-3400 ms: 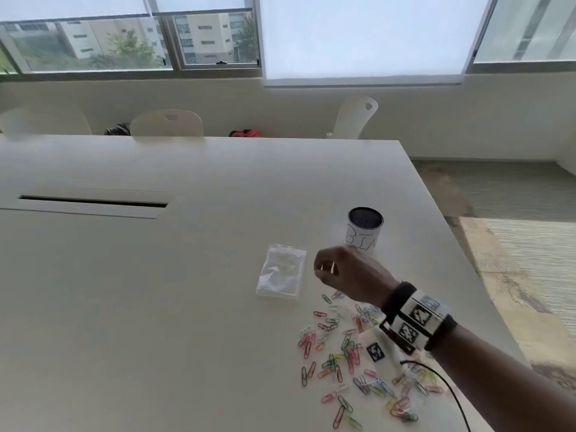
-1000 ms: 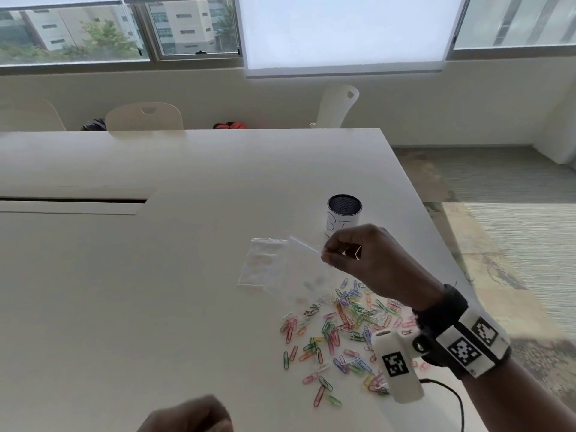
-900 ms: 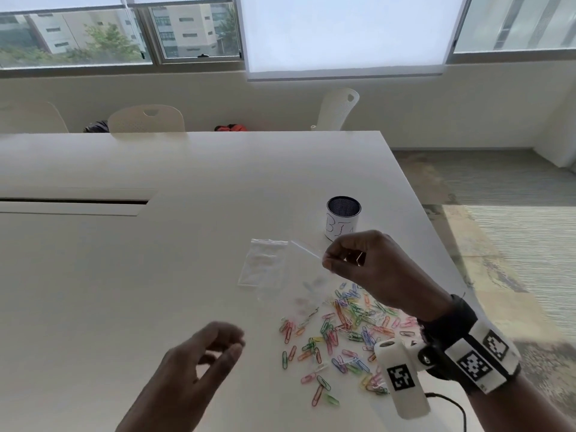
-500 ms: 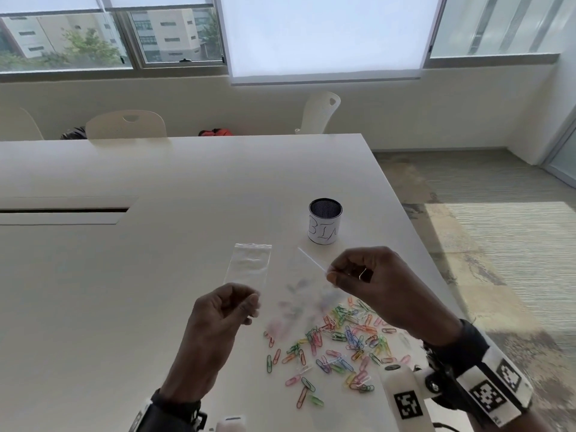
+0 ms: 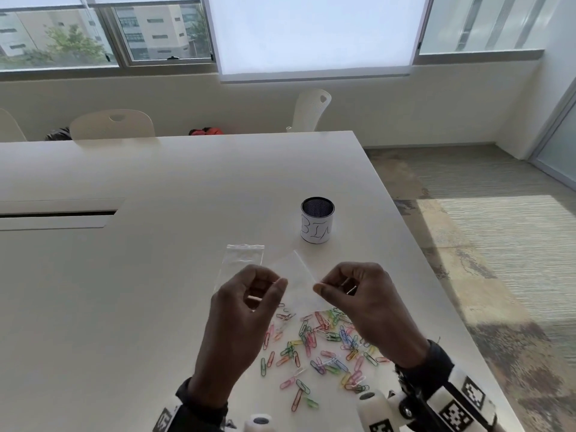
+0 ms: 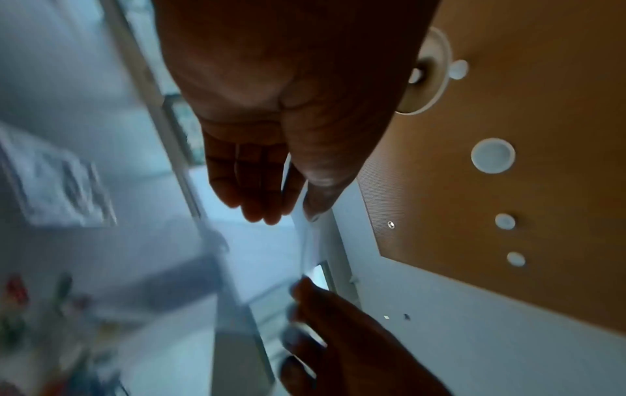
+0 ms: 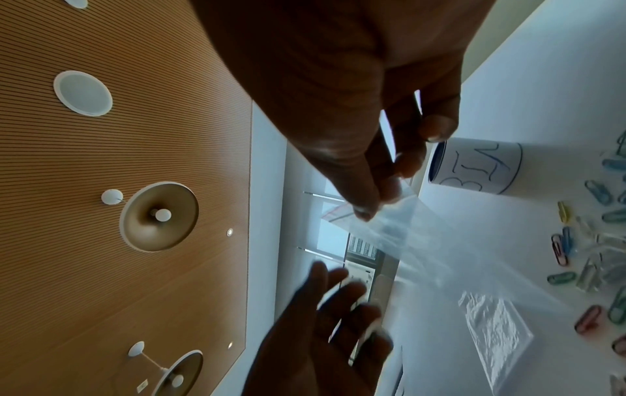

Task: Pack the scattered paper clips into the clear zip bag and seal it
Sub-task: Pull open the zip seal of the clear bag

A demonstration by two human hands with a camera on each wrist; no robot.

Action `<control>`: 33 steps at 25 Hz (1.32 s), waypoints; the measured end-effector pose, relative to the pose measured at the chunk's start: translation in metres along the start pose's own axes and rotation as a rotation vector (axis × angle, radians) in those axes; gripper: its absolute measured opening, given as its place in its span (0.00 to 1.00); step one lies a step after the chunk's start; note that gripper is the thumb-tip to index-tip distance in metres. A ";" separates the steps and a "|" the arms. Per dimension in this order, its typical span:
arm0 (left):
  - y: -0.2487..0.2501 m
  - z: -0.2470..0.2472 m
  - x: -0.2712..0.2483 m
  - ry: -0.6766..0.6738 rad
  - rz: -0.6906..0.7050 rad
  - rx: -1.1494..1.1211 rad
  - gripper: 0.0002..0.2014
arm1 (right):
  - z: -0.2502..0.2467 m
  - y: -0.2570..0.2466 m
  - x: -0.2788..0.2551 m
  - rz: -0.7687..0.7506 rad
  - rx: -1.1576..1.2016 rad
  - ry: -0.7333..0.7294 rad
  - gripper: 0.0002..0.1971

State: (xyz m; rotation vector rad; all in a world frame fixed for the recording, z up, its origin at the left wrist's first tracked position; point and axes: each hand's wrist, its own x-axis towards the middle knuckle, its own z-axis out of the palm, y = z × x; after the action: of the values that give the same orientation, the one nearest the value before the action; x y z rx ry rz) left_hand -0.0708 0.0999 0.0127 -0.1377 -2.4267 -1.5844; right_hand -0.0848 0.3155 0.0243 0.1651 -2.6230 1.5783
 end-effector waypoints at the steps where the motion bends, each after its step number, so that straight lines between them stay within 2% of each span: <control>1: 0.005 0.007 0.001 -0.046 -0.031 -0.074 0.02 | 0.004 -0.001 0.000 -0.003 0.011 0.001 0.07; 8: 0.011 0.026 0.011 -0.071 -0.081 -0.212 0.05 | 0.019 -0.003 0.004 -0.036 0.091 0.053 0.09; 15: 0.004 0.032 0.020 -0.068 -0.157 -0.312 0.08 | 0.024 0.000 0.014 0.005 0.136 0.007 0.13; 21: 0.001 0.035 0.031 -0.062 -0.189 -0.358 0.09 | 0.022 0.003 0.023 0.059 0.277 -0.119 0.08; 25: 0.002 0.037 0.032 -0.079 -0.186 -0.391 0.07 | 0.024 0.003 0.027 0.056 0.355 -0.127 0.11; 28: -0.002 0.038 0.035 -0.059 -0.188 -0.392 0.08 | 0.025 0.006 0.030 0.093 0.445 -0.115 0.08; 33: -0.006 0.040 0.036 -0.014 -0.165 -0.346 0.06 | 0.027 0.009 0.030 0.097 0.428 -0.099 0.06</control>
State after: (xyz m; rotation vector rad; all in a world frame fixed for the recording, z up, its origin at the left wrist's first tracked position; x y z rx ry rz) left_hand -0.1127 0.1320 0.0012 -0.0073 -2.2001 -2.0732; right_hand -0.1164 0.2945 0.0076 0.1449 -2.3514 2.2011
